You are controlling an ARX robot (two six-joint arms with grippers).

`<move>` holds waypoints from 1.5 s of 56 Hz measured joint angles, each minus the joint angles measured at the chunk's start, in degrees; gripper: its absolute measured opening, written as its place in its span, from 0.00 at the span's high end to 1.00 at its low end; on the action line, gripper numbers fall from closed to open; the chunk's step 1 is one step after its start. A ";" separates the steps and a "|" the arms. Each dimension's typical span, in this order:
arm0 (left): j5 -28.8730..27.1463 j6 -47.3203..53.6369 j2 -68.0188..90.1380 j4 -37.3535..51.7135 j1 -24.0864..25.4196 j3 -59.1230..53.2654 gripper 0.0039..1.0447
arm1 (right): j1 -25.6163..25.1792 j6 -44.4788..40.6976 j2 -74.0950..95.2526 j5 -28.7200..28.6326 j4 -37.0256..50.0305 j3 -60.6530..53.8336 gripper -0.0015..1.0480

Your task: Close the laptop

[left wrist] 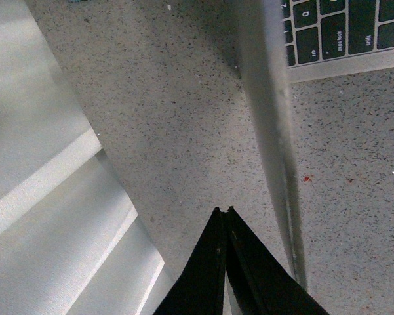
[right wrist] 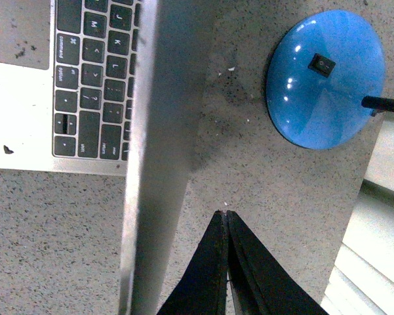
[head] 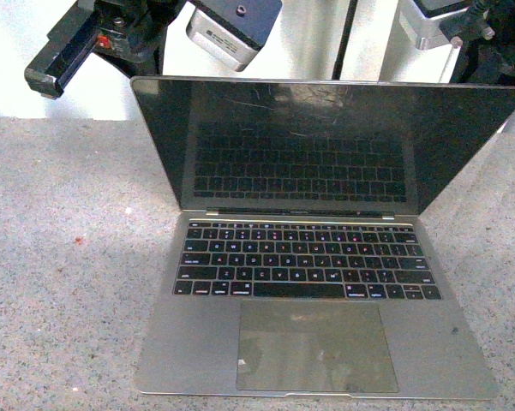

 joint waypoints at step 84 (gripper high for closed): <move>3.52 -4.46 -6.88 7.41 -3.13 -19.47 0.97 | 3.41 2.89 -7.96 -2.43 7.02 -20.00 0.97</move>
